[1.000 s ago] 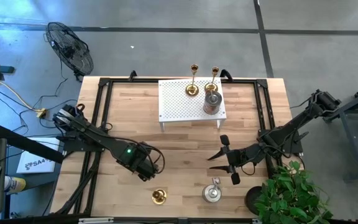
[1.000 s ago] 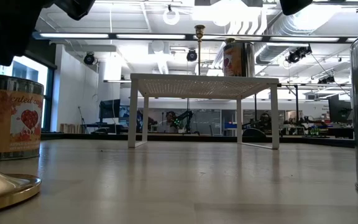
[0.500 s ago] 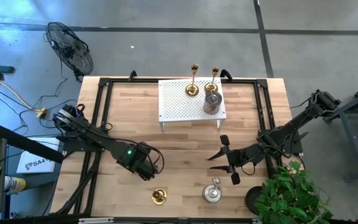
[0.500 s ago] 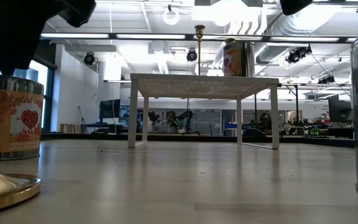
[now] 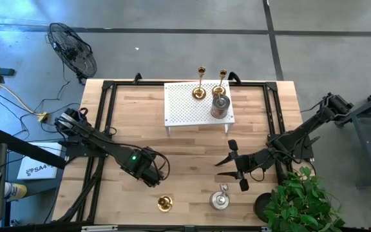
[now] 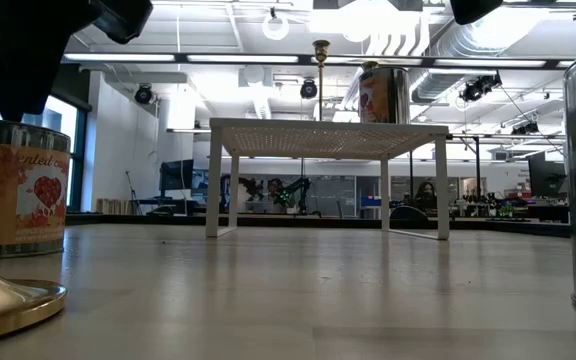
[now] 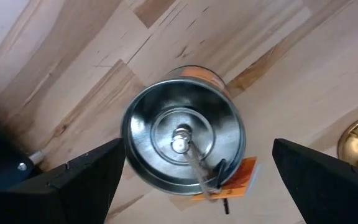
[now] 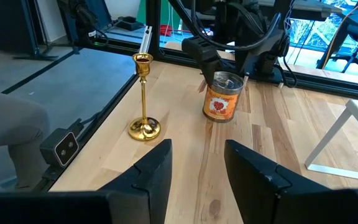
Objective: Pick & Place candle stick holders
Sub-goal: Put the left silver candle on the shelf aligned with the other silver candle
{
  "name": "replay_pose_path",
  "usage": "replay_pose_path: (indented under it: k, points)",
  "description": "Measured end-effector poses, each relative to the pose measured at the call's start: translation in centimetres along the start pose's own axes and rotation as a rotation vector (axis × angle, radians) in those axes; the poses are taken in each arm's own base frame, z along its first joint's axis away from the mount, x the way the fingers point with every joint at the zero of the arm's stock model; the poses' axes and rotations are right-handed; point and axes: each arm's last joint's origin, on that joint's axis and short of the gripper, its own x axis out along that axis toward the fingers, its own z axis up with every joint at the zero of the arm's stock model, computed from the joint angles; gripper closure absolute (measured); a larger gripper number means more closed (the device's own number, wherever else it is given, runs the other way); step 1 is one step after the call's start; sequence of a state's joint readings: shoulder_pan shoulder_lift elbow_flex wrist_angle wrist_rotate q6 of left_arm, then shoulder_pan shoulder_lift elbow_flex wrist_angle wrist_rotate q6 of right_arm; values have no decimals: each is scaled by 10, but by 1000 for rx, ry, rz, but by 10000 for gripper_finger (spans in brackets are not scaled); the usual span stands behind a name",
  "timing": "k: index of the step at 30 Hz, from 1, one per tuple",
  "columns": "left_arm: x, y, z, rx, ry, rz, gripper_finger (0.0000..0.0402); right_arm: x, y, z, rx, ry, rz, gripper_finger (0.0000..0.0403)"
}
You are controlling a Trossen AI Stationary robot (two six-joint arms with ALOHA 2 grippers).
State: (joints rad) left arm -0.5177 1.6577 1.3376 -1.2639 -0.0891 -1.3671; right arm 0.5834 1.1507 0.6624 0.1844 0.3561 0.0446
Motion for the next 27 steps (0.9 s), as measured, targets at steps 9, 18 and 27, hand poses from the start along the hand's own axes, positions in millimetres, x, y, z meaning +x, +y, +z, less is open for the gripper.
replay_pose_path:
  k: [9,18,27]
  points:
    - [17,4,-3,14,37,22,2,0,0,0,0,0,0,260]
    - [18,4,-3,34,17,27,2,0,0,0,0,0,0,260]
    - [24,4,-3,33,-8,24,2,0,0,0,0,0,0,261]
